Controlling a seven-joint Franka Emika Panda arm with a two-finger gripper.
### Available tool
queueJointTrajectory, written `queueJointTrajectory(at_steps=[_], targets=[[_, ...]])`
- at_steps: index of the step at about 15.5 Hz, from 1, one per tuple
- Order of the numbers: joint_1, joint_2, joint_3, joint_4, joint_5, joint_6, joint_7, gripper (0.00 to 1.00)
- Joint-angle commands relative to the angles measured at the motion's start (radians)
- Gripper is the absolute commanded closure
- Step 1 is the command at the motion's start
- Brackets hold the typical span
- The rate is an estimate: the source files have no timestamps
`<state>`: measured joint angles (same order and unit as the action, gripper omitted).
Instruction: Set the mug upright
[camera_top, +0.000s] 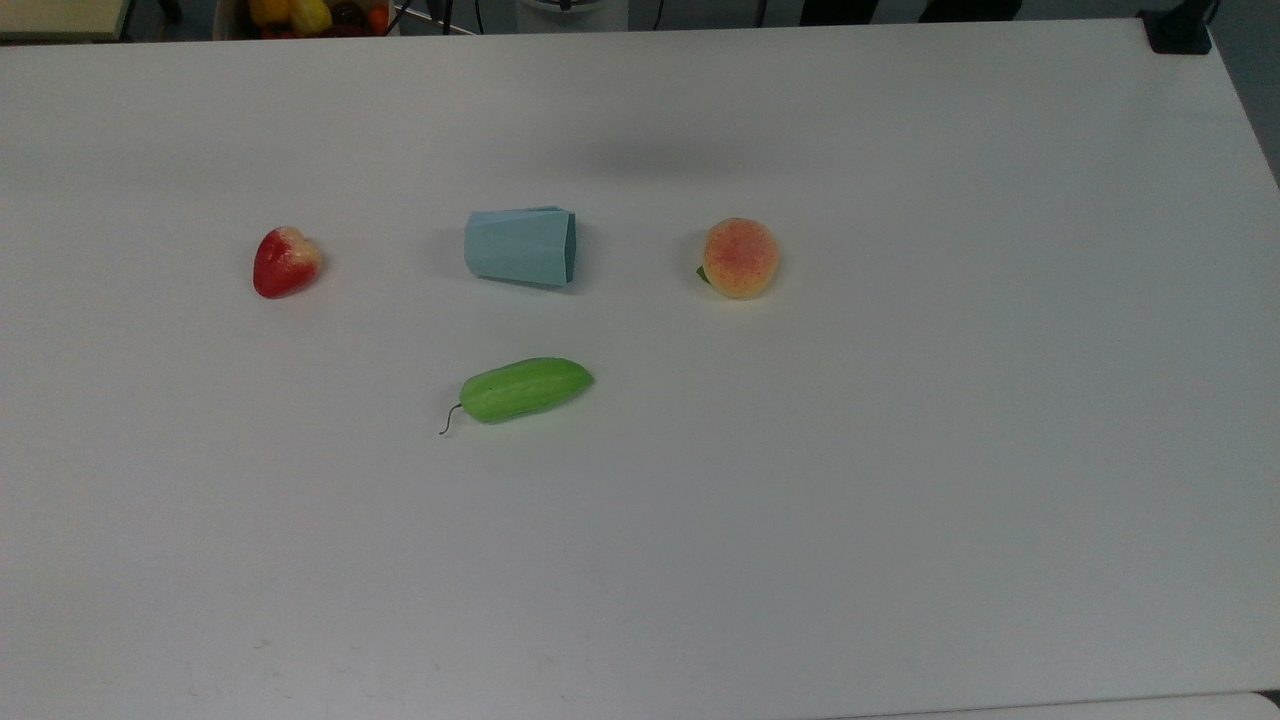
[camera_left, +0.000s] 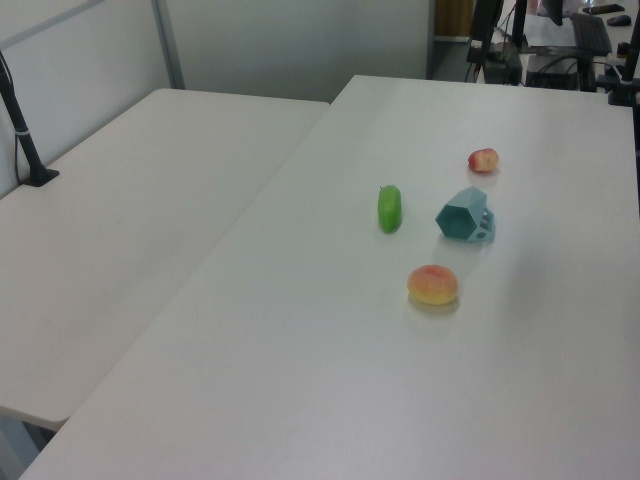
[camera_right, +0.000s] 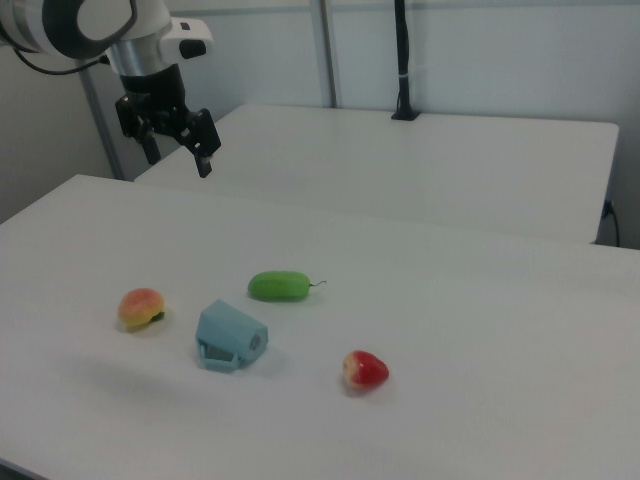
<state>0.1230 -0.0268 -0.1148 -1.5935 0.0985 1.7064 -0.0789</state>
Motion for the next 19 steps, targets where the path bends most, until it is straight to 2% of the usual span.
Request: queueJointTrajectory(at_steps=[1, 19], targets=[[0.004, -0.024, -0.003, -0.025, 0.004, -0.028, -0.021, 0.0], [0.001, -0.024, -0.003, -0.025, 0.004, -0.048, -0.028, 0.0]])
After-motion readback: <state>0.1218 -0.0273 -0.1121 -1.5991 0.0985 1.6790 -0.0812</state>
